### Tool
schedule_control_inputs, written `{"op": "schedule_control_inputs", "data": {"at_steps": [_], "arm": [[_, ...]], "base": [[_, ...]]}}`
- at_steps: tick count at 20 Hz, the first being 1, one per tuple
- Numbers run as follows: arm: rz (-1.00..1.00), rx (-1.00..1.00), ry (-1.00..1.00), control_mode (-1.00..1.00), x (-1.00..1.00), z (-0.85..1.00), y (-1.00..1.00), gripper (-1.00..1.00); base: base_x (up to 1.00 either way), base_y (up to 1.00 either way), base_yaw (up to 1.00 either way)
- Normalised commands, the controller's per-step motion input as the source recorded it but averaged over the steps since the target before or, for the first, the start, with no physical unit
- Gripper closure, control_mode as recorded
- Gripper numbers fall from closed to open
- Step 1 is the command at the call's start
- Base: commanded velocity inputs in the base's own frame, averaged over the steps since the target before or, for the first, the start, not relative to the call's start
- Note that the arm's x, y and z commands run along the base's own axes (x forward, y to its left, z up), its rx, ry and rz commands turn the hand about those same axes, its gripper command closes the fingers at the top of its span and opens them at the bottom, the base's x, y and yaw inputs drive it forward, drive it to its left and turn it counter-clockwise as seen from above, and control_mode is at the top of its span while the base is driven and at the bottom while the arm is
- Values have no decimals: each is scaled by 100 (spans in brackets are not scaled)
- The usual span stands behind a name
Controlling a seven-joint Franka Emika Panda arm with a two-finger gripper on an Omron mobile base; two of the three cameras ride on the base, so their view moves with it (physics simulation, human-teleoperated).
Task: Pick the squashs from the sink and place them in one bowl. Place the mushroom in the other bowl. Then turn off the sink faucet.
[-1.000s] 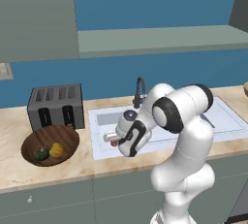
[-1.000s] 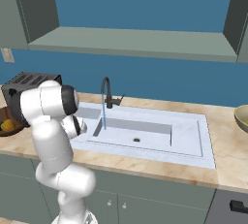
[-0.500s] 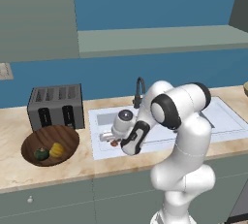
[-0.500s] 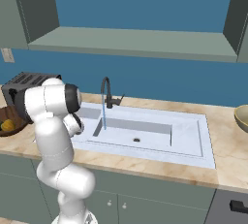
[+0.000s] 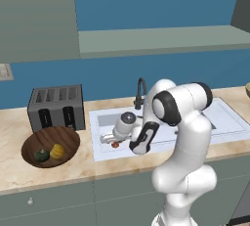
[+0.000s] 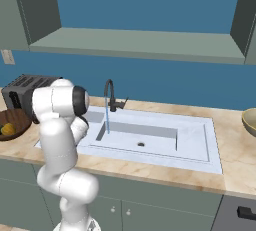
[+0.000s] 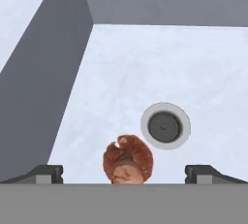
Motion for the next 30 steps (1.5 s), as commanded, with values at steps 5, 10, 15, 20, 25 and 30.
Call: {"op": "schedule_control_inputs", "data": {"at_steps": [5,10,15,20,25,30], "arm": [[0,-6,0,-100,17,-35,10,-100],[0,-11,8,-100,9,-46,13,-100],[-3,0,4,-100,18,1,7,-100],[-14,-10,14,-100,46,0,34,-100],[-1,-1,3,-100,2,0,2,-100],[0,-12,0,-100,11,-51,14,-100]], "base": [[0,0,0],[0,0,0],[0,0,0],[0,0,0],[0,0,0],[0,0,0]]}}
